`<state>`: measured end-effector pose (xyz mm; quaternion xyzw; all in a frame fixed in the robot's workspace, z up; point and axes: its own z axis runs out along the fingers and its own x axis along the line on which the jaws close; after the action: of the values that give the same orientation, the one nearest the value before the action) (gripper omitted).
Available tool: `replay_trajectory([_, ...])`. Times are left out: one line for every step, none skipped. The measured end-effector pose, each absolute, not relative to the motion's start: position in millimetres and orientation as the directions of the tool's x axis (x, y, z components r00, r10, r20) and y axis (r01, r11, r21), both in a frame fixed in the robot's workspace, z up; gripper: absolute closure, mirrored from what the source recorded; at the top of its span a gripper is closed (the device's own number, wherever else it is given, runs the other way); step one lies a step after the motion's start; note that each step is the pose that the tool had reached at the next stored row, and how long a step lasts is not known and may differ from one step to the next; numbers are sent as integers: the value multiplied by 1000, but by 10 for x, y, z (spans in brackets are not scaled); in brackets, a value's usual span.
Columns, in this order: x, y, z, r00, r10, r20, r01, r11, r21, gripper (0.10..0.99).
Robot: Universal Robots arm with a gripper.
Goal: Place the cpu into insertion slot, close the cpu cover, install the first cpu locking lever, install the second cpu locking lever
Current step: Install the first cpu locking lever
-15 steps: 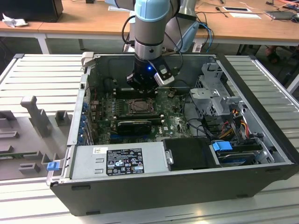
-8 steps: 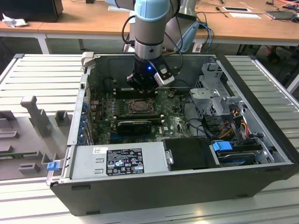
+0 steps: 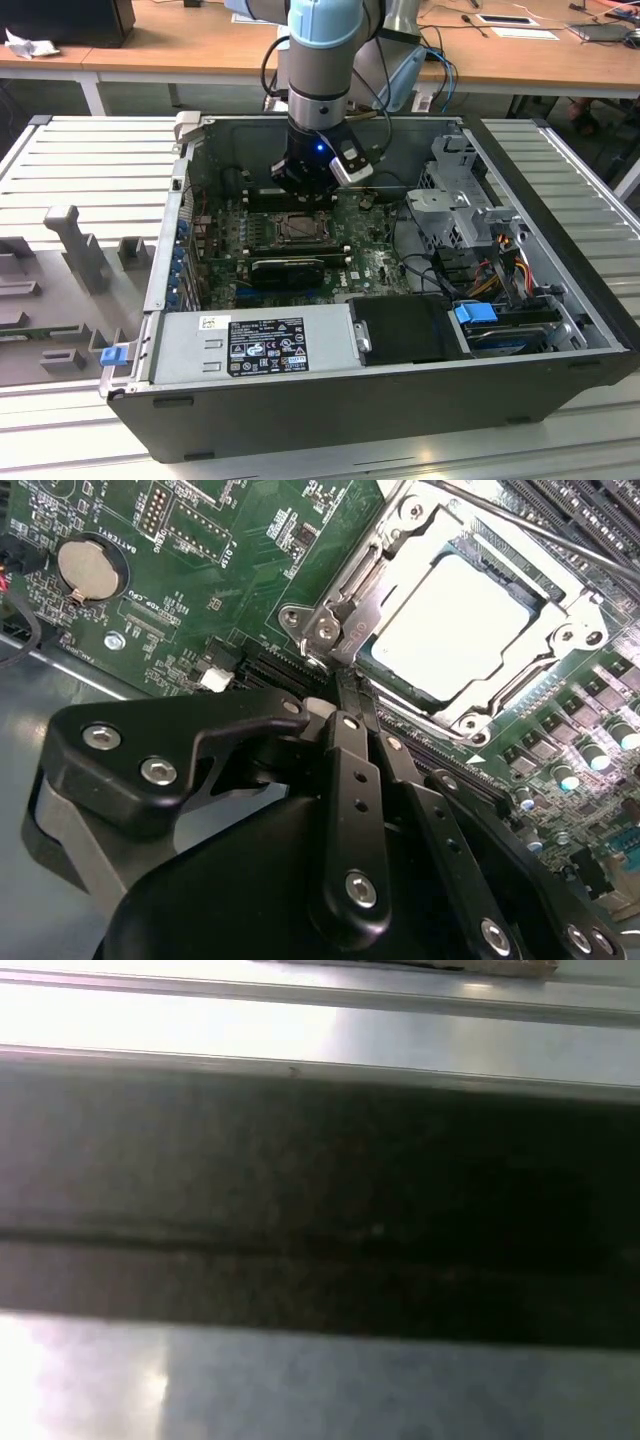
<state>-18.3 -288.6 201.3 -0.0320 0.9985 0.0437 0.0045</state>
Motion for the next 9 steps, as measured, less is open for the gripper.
replay_trajectory([-183, -2885, 2012, -998, -63, -12, -64, 994, 89, 980])
replay_trajectory([-183, -2885, 2012, -998, -63, -12, -64, 994, 89, 980])
replay_trajectory([-183, -2885, 2019, -998, -64, -12, -64, 994, 90, 980])
replay_trajectory([-182, -2885, 2043, -998, -64, -12, -64, 994, 90, 980])
replay_trajectory([-182, -2885, 2076, -998, -64, -12, -64, 994, 89, 980])
replay_trajectory([-182, -2885, 2104, -998, -64, -12, -64, 994, 89, 980])
replay_trajectory([-182, -2885, 2136, -998, -64, -12, -64, 994, 88, 980])
replay_trajectory([-182, -2885, 2177, -998, -64, -12, -65, 994, 88, 980])
replay_trajectory([-182, -2885, 2191, -998, -64, -12, -65, 994, 88, 980])
